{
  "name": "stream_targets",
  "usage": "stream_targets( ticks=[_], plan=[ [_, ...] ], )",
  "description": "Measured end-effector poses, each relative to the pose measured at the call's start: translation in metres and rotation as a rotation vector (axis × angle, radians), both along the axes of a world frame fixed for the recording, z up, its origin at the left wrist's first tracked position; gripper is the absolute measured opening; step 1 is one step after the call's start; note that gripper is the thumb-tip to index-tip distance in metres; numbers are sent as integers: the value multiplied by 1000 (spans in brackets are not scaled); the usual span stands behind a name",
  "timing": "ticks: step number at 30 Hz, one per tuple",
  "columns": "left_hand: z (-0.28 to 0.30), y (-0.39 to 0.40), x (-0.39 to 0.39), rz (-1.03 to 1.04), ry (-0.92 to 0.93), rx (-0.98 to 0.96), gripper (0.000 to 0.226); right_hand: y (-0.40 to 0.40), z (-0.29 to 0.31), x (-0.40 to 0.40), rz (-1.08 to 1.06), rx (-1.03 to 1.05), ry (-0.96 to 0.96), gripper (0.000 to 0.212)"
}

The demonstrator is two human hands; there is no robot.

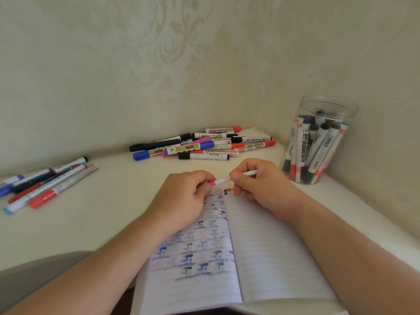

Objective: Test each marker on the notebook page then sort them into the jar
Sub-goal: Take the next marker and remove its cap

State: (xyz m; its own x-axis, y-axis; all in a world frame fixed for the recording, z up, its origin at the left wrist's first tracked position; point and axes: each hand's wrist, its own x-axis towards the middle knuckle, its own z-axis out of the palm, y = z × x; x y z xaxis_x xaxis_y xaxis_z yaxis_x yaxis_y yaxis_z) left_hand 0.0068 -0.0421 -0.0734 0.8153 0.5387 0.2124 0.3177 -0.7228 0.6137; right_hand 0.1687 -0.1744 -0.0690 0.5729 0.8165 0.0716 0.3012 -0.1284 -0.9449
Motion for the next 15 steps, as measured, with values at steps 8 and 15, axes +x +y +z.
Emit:
stream_targets(
  ticks=[8,15],
  plan=[
    [14,91,-82,329,68,330,12,-2,-3,-1,-100,18,-51,19],
    [5,142,-173,602,235,465,6,4,-6,-2,-63,37,-63,13]
  ],
)
